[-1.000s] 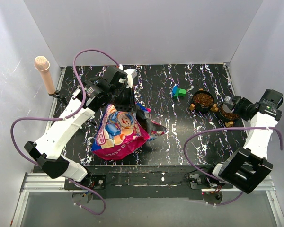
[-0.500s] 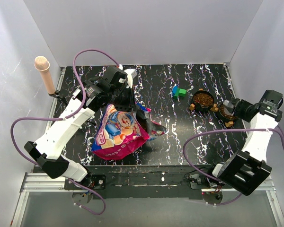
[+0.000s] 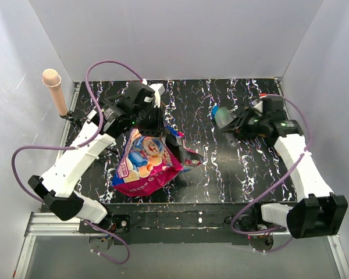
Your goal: Serve the pet food
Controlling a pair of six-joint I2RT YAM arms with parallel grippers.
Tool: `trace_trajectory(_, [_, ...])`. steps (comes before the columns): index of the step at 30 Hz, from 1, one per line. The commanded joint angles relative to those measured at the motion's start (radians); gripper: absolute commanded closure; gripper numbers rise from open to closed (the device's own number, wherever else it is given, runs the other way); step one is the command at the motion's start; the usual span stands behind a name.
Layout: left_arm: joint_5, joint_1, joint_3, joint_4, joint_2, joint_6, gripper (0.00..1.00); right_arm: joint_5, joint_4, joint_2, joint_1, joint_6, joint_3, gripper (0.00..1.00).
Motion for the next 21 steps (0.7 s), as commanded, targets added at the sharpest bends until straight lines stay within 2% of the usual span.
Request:
trace_trajectory(1, [-0.065,0.007,0.012,0.08,-0.105,-0.023,1.0,0.073,-0.032,0.089,0.155,-0.299,-0.034,0.99])
trace_trajectory(7, [-0.067,0.007,-0.023,0.074,-0.153,-0.038,1.0,0.16,-0.187,0.317,0.278,-0.493,0.071,0.99])
trace_trajectory(10, [-0.067,0.007,-0.017,0.075,-0.159,-0.038,1.0,0.234,-0.222,0.392,0.299,-0.527,0.098,0.99])
trace_trajectory(13, [-0.067,0.008,-0.005,0.069,-0.156,-0.03,1.0,0.289,-0.21,0.4,0.299,-0.52,0.077,0.99])
trace_trajectory(21, [-0.096,0.007,-0.005,0.063,-0.154,-0.017,1.0,0.295,-0.225,0.465,0.308,-0.539,0.032,0.79])
